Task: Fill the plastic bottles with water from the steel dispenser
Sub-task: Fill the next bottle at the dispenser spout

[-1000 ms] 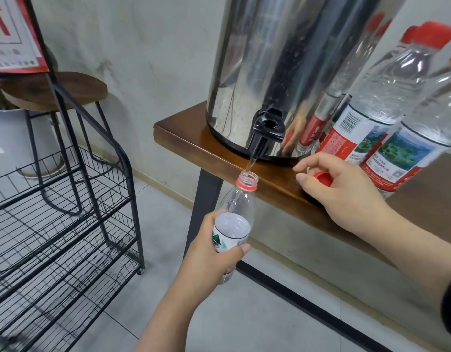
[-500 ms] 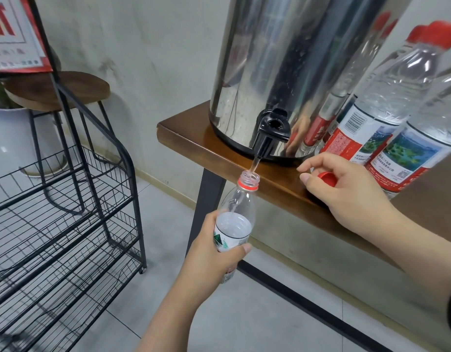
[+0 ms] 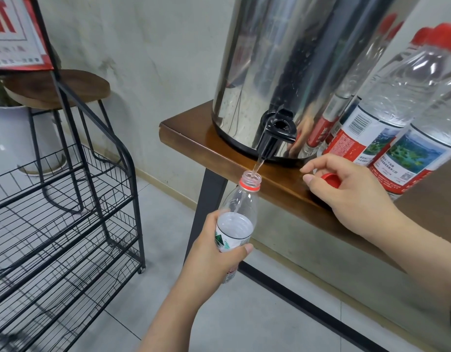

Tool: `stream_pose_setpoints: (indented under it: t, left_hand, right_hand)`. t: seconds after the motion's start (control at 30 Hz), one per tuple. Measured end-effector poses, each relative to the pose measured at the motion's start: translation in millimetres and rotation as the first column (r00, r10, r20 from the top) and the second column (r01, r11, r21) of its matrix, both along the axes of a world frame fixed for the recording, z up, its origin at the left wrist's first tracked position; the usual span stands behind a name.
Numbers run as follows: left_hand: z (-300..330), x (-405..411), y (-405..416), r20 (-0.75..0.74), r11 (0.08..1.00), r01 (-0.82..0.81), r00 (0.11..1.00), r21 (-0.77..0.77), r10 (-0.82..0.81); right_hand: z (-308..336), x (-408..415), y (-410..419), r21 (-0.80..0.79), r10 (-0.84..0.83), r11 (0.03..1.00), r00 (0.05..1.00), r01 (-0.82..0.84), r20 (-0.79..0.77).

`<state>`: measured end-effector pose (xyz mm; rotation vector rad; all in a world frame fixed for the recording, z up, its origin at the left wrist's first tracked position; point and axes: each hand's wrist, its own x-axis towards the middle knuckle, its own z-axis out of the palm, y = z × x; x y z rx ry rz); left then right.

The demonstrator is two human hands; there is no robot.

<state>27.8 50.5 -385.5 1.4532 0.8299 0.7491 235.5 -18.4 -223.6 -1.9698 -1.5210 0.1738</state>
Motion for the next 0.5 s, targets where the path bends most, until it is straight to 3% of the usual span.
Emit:
stream_pose_setpoints:
  t: [0.5]
  left_hand:
    - [-2.6, 0.3, 1.1, -0.008, 1.000, 0.009, 1.000, -0.005, -0.009]
  right_hand:
    - [-0.9, 0.5, -0.2, 0.015, -0.005, 1.000, 1.000, 0.005, -0.007]
